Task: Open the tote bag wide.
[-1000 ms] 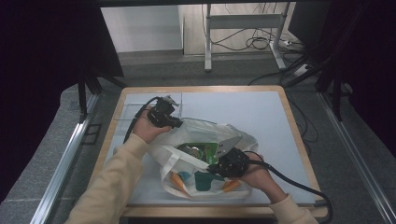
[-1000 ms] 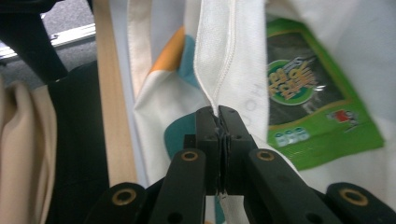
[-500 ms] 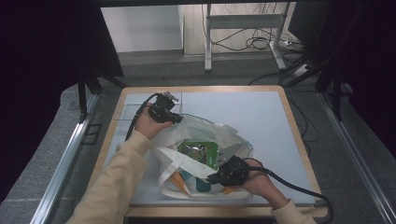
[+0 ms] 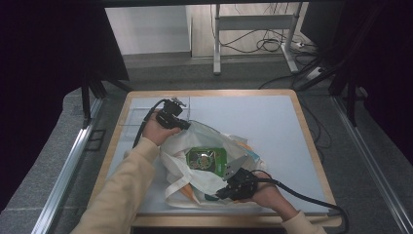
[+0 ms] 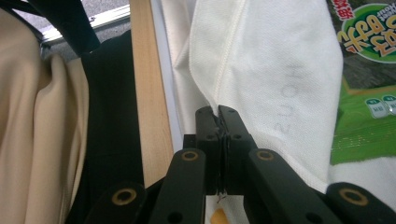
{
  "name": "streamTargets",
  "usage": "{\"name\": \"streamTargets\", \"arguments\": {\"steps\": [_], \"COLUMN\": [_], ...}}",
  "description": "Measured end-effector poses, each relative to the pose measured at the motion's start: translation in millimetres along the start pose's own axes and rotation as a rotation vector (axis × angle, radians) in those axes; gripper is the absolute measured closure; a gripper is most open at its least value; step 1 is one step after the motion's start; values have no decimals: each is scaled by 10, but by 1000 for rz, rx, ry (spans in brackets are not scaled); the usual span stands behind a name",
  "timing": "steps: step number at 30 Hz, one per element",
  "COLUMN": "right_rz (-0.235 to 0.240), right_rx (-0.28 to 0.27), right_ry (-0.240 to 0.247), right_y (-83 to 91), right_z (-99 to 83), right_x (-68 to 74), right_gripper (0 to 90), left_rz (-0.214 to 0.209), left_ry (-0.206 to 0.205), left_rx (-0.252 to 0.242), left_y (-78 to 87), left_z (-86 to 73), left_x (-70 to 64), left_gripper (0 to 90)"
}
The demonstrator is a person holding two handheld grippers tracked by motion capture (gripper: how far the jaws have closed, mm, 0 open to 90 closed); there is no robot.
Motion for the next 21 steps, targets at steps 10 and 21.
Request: {"name": "streamTargets", "arguments": {"steps": [10, 21], "right_rz": [-10, -9], "right_rx": [30, 38], "right_ry": [13, -4], "right_y": [-52, -107], "right_z": [-62, -158], "right_x": [-3, -28], "right_gripper": [867, 867], "left_rz": [-3, -8], "left_ry": [2, 1], "left_rx": [0, 21], "left_y": [-15, -54], "left_z": [-37, -113], "left_x": [-5, -12], "left_gripper": [809, 809]}}
Point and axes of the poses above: each handheld gripper's, and its own axes: y roughly backward along the jaws, z roughly out of its top, x roughly to its left, the point moved 9 cm from there along -y, roughly forward along the jaws, and after that the axes turned 13 degrees about -x, right-handed, at the moved point
